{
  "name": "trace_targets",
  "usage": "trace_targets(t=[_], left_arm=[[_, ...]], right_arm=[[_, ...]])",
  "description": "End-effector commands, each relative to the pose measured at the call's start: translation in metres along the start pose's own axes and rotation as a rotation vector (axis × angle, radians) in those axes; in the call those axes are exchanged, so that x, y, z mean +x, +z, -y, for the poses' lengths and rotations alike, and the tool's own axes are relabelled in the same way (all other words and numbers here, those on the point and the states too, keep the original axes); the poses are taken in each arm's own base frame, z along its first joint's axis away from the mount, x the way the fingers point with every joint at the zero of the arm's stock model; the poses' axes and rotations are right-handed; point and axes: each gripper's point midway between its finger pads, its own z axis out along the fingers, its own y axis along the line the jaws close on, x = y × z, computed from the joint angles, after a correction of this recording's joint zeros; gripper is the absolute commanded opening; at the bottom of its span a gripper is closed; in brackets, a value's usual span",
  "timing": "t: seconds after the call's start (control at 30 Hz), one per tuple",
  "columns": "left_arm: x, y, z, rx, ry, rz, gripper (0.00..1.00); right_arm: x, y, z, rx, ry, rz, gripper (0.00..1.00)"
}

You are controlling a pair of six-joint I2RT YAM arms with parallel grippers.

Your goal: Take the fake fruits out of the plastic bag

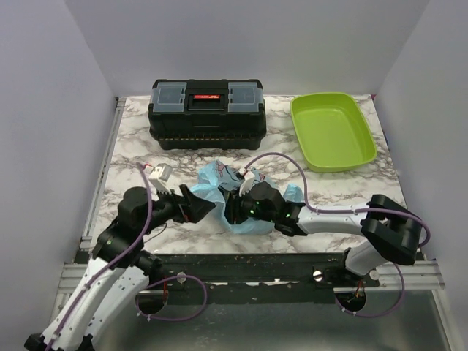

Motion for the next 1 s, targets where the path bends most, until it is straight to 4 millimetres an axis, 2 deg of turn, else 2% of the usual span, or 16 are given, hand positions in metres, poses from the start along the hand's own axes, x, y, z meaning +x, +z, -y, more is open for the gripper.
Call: trace_targets(t=[0.0,0.1,0.23,0.37,0.53,0.6,0.63,0.73,0.8,0.83,0.97], left_arm=[[-0.010,-0.031,0.018,0.074,0.102,0.103,0.98],[-0.013,-0.043,0.032,0.148,0.108,0.155,0.98],[-0.014,-0.035,0.056,0.307,0.081,0.155,0.99],[-0.029,-0.019,0.041,0.171,-0.038,0.160,0.99],[-0.031,-0.006,0.030,0.045,-0.035,0.108,0.96],[-0.027,-0.001,0.033,0.064,-0.002,0.068,0.87],[-0.023,0.001,0.029,0.047,0.014,0.039,0.76],[-0.013,0.002,-0.010,-0.163,0.031,-0.027,0.37],[-0.016,-0.008,-0.038,-0.340,0.059,-0.033,0.06],[-0.020,-0.015,-0.053,-0.433,0.079,-0.025,0.00],[-0.027,-0.030,-0.095,-0.690,0.151,-0.036,0.00]], right_arm=[[-0.014,-0.005,0.005,0.059,-0.028,0.058,0.26],[-0.023,-0.004,-0.002,0.046,-0.035,0.072,0.26],[-0.033,-0.002,-0.002,0.061,-0.046,0.096,0.27],[-0.031,0.000,-0.004,0.051,-0.042,0.087,0.27],[-0.030,0.001,-0.002,0.061,-0.035,0.084,0.27],[-0.030,0.001,-0.001,0.065,-0.037,0.086,0.27],[-0.030,0.000,0.000,0.073,-0.040,0.087,0.27],[-0.032,-0.006,0.011,0.133,-0.065,0.095,0.27],[-0.036,-0.015,0.032,0.247,-0.084,0.118,0.29],[-0.040,-0.021,0.046,0.328,-0.094,0.142,0.30],[-0.052,-0.054,0.102,0.656,-0.134,0.224,0.33]])
